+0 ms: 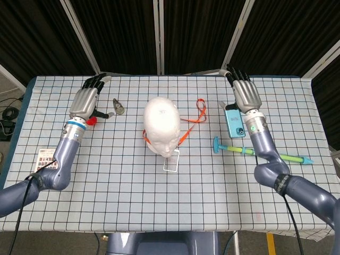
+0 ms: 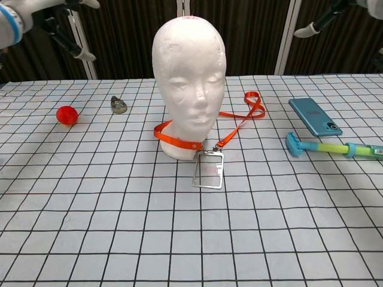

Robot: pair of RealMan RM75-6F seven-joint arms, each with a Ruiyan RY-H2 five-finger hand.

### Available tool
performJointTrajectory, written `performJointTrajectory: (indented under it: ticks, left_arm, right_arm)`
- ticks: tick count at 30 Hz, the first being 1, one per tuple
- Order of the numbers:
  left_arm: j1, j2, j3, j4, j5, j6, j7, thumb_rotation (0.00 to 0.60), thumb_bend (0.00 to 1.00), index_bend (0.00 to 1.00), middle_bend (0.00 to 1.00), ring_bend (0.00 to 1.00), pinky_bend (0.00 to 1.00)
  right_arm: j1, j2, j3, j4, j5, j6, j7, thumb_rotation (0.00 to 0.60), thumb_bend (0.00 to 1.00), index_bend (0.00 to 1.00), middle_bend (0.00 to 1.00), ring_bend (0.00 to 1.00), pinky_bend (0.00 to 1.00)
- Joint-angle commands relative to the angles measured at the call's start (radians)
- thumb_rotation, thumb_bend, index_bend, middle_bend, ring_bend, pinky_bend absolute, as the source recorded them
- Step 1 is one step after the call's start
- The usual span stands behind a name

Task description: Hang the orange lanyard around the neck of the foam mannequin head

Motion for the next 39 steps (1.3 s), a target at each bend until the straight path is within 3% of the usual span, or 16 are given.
performJointTrajectory:
  ticks: [1,5,7,10,17,21,27,33,39]
  left_arm:
    - [0.119,0.104,0.074,-0.158,0.061,0.135,0.069,0.6,0.0,0.0,0.0,0.0,0.0]
    - [0.204,0.165,0.131,-0.269,0.082,0.231,0.142,0.6,0.0,0.0,0.0,0.0,0.0]
    - [0.234,0.182,0.148,-0.305,0.09,0.269,0.165,0.6,0.0,0.0,0.0,0.0,0.0]
    - [0.301,0.214,0.186,-0.376,0.116,0.358,0.207,0.6,0.0,0.0,0.0,0.0,0.0]
    - [0.442,0.275,0.276,-0.511,0.165,0.505,0.286,0.6,0.0,0.0,0.0,0.0,0.0]
    - [0.482,0.281,0.293,-0.54,0.181,0.539,0.3,0.6,0.0,0.0,0.0,0.0,0.0]
    - [0.502,0.283,0.292,-0.534,0.201,0.541,0.298,0.6,0.0,0.0,0.0,0.0,0.0]
    - [0.509,0.276,0.281,-0.512,0.206,0.52,0.282,0.6,0.0,0.0,0.0,0.0,0.0]
    - [0.513,0.278,0.266,-0.493,0.202,0.494,0.26,0.6,0.0,0.0,0.0,0.0,0.0]
  right_arm:
    - [-0.119,0.121,-0.081,-0.168,-0.137,0.124,0.002,0.6,0.18,0.16,0.0,0.0,0.0]
    - [-0.185,0.179,-0.137,-0.272,-0.215,0.161,0.037,0.6,0.33,0.17,0.0,0.0,0.0]
    - [-0.203,0.195,-0.156,-0.302,-0.239,0.166,0.05,0.6,0.49,0.17,0.0,0.0,0.0]
    - [-0.238,0.22,-0.199,-0.356,-0.294,0.176,0.078,0.6,0.64,0.17,0.0,0.0,0.0]
    - [-0.258,0.219,-0.295,-0.407,-0.421,0.123,0.117,0.6,0.84,0.16,0.0,0.0,0.0]
    - [-0.231,0.186,-0.319,-0.401,-0.468,0.065,0.139,0.6,0.94,0.16,0.0,0.0,0.0]
    - [-0.16,0.085,-0.304,-0.381,-0.488,-0.021,0.117,0.6,1.0,0.16,0.1,0.0,0.0]
    - [-0.104,-0.018,-0.266,-0.376,-0.445,-0.083,0.056,0.6,1.0,0.16,0.09,0.0,0.02]
    - [-0.06,-0.134,-0.244,-0.305,-0.359,-0.147,-0.033,0.6,1.0,0.16,0.09,0.02,0.05]
